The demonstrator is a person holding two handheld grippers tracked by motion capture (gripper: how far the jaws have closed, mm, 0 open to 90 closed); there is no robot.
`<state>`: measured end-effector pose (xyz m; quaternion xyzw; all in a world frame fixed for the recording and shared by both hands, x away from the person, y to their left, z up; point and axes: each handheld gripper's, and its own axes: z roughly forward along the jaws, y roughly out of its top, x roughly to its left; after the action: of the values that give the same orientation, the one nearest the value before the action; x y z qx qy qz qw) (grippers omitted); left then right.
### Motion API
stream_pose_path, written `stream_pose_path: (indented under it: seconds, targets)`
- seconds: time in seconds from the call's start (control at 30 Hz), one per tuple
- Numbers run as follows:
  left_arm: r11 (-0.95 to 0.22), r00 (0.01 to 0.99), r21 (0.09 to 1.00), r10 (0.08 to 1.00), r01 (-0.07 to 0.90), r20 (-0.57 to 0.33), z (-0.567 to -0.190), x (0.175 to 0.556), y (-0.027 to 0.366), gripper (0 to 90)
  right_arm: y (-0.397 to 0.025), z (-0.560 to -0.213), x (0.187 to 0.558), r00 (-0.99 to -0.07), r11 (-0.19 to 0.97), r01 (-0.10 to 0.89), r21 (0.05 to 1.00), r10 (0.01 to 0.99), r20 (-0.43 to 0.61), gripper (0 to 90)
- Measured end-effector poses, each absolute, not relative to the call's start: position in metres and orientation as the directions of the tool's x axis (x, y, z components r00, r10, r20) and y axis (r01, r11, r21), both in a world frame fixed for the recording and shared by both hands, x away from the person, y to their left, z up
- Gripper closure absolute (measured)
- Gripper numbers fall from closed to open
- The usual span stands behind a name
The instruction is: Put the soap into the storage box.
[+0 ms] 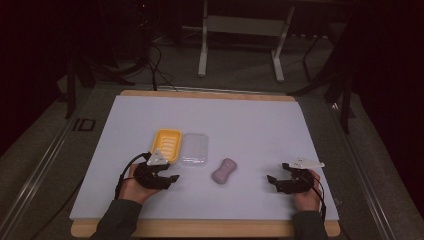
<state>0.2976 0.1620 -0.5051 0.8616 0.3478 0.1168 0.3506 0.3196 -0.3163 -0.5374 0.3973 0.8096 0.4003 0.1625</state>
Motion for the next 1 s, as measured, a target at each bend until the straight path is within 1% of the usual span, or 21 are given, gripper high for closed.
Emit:
stream_pose_path:
  seconds: [0.1, 0.23, 0.3, 0.53, 0.73, 0.83, 1.0]
  targets:
    - [-0.514, 0.729, 0.681, 0.683, 0.522, -0.043, -0.502, 0.299, 0.161, 43.7, -0.317, -0.537, 0.318, -0.633, 0.36, 0.494, 0.791, 0.773, 0.043, 14.6]
    - [-0.542, 0.736, 0.661, 0.677, 0.519, -0.023, -0.495, 0.301, 0.158, 42.4, -0.317, -0.537, 0.318, -0.635, 0.364, 0.502, 0.784, 0.771, 0.048, 14.9]
    - [-0.54, 0.737, 0.66, 0.675, 0.522, -0.03, -0.492, 0.302, 0.158, 42.4, -0.316, -0.537, 0.318, -0.638, 0.372, 0.493, 0.786, 0.769, 0.036, 15.0]
    - [-0.585, 0.754, 0.64, 0.657, 0.498, 0.013, -0.482, 0.308, 0.149, 42.3, -0.315, -0.537, 0.316, -0.64, 0.382, 0.479, 0.79, 0.768, 0.016, 15.0]
    - [-0.577, 0.759, 0.648, 0.651, 0.496, -0.002, -0.473, 0.312, 0.139, 41.6, -0.314, -0.537, 0.314, -0.635, 0.384, 0.469, 0.795, 0.773, 0.001, 14.9]
    - [-0.589, 0.765, 0.641, 0.644, 0.492, 0.006, -0.471, 0.313, 0.135, 41.9, -0.314, -0.537, 0.314, -0.635, 0.389, 0.468, 0.794, 0.772, -0.005, 14.9]
    - [-0.587, 0.77, 0.643, 0.639, 0.491, -0.005, -0.468, 0.317, 0.128, 41.7, -0.311, -0.537, 0.314, -0.642, 0.411, 0.463, 0.785, 0.767, -0.024, 14.9]
